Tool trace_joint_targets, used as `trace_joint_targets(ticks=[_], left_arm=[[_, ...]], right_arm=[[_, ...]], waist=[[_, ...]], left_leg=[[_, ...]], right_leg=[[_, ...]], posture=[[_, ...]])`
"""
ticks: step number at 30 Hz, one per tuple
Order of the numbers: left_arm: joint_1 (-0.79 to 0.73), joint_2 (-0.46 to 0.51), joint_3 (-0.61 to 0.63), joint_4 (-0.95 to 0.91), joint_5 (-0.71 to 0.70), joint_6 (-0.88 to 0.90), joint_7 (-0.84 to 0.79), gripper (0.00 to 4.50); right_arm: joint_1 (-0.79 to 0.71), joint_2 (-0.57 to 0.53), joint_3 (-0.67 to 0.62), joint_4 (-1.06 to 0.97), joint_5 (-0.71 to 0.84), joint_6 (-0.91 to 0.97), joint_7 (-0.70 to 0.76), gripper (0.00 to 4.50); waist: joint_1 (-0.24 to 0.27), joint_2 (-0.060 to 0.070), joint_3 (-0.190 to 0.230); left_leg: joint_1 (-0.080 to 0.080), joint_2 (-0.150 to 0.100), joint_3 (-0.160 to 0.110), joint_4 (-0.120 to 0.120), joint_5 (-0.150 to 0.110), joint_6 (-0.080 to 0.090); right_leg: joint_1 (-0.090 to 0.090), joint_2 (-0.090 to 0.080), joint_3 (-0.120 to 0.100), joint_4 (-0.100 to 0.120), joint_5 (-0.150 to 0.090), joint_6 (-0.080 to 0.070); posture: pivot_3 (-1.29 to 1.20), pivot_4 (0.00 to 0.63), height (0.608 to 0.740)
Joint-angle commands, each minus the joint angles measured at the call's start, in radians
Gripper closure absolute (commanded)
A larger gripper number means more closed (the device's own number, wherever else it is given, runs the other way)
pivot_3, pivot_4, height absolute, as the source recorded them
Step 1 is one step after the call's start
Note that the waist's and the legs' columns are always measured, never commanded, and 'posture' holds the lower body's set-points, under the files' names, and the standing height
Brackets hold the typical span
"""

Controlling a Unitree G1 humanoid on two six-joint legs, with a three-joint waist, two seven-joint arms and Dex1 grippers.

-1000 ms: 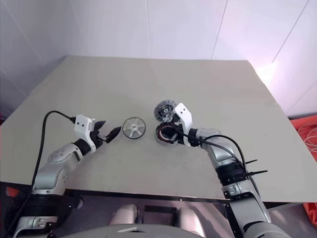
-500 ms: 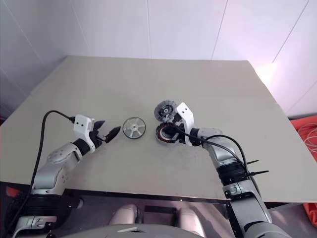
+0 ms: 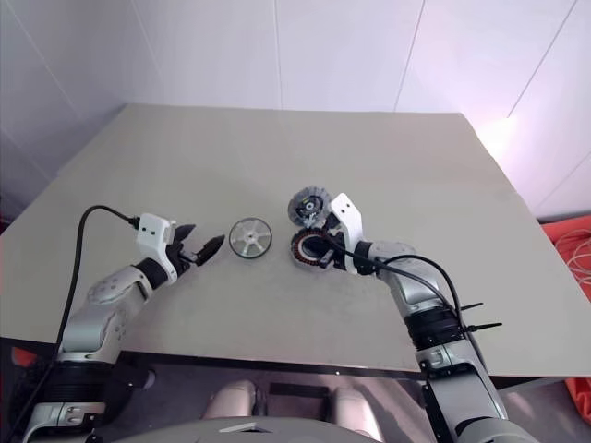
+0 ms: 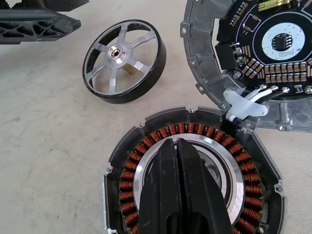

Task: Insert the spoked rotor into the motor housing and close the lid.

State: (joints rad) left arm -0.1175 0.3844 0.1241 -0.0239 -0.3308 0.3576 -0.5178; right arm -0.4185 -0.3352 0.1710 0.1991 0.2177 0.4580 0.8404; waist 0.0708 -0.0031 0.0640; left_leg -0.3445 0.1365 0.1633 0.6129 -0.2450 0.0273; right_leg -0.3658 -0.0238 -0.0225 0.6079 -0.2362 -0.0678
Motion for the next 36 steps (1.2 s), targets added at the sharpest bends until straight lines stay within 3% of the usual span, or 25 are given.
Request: trace_joint_targets(ticks=[1, 26, 36], left_arm=[[-0.015, 0.008, 0.012, -0.028, -0.002, -0.011, -0.002, 0.0], [-0.016, 0.008, 0.009, -0.018, -0.001, -0.015, -0.008, 0.0], [-0.015, 0.008, 0.009, -0.019, 0.0, -0.015, -0.006, 0.0]], right_arm=[[0.002, -0.004, -0.018, -0.014, 0.013, 0.02, -0.006, 4.45], [-0.053, -0.045, -0.045, -0.1, 0.04, 0.044, -0.005, 4.45], [0.001, -0.027, -0.008, -0.092, 0.023, 0.051, -0.008, 4.45]], waist=[[0.0, 0.0, 0.0], [0.0, 0.0, 0.0], [0.0, 0.0, 0.0]], left_leg=[[0.0, 0.0, 0.0, 0.0, 0.0, 0.0], [-0.002, 0.0, 0.0, 0.0, 0.0, 0.0], [-0.002, 0.0, 0.0, 0.0, 0.0, 0.0]], right_leg=[[0.0, 0.0, 0.0, 0.0, 0.0, 0.0], [-0.002, 0.0, 0.0, 0.0, 0.0, 0.0], [-0.002, 0.0, 0.0, 0.0, 0.0, 0.0]], posture=[[0.0, 0.0, 0.74], [0.0, 0.0, 0.74], [0.0, 0.0, 0.74]])
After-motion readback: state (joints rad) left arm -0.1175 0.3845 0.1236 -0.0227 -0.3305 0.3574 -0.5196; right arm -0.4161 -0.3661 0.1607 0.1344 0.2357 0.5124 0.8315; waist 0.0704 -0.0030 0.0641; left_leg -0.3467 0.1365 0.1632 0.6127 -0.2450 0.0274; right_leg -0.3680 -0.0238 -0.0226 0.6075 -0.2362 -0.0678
